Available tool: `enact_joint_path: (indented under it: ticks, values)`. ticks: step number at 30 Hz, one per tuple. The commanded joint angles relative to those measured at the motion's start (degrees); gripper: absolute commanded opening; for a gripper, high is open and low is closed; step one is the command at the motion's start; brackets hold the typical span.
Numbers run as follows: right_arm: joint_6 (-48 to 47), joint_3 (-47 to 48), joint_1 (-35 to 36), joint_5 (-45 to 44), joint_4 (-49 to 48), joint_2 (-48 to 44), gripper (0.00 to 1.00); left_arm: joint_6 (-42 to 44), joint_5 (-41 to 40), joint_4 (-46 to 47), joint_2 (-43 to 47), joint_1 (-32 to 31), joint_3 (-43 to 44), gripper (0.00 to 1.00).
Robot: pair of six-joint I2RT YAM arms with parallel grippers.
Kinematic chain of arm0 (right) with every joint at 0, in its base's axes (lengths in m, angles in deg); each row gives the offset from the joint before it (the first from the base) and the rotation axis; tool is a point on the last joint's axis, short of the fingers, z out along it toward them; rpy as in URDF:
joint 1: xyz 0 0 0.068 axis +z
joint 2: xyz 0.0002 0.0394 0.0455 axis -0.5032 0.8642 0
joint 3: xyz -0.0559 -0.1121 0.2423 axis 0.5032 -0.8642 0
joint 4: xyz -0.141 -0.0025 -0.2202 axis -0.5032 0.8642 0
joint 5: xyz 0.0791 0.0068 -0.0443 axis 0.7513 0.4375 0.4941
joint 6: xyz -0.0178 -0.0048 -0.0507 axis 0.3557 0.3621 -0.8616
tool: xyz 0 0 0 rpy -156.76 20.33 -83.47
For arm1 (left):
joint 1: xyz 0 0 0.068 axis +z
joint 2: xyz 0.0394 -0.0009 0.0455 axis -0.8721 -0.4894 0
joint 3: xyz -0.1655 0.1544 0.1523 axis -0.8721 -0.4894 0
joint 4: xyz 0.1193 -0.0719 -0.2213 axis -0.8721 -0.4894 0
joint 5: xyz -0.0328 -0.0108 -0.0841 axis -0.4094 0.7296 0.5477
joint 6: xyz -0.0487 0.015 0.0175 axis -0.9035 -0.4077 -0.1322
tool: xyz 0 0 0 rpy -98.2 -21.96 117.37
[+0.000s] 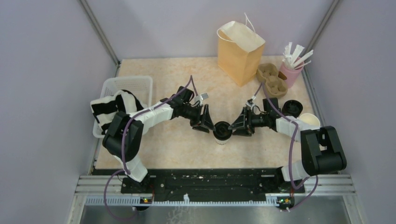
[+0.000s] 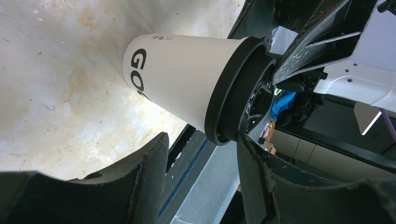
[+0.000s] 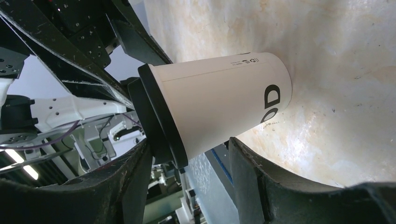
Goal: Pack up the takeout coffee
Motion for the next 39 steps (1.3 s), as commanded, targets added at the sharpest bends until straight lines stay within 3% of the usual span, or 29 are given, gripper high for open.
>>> enact_joint_path:
  ticks: [1,7,13,21,29,34,39]
  values:
    - [-3.6,-1.6,-0.1,-16.8,5.3,3.2,0.57,4.6,-10.4,-4.4,-3.8,1.1,-3.6,0.59]
    - [-4.2,1.1,0.0,-16.6,8.3,2.0,0.58,6.2,-9.9,-6.4,-3.8,1.1,-2.2,0.57]
    - [-4.5,5.0,-0.1,-12.2,11.2,-1.4,0.63,8.2,-7.9,-9.1,0.0,1.1,4.2,0.68]
    - [0.3,5.2,0.0,-8.8,9.4,-5.1,0.66,8.1,-2.7,-7.5,-1.7,1.1,9.9,0.82]
    - [4.8,5.1,2.2,-8.8,7.5,-8.5,0.67,7.7,-0.7,-6.8,-3.9,0.3,11.7,0.84]
    - [-1.6,7.7,2.2,-14.9,17.3,-10.2,0.73,7.0,1.1,-5.7,-5.2,0.1,12.4,0.84]
    - [-0.4,6.2,3.1,-10.7,14.8,-9.6,0.72,5.6,2.5,-4.6,-5.3,-0.5,12.9,0.77]
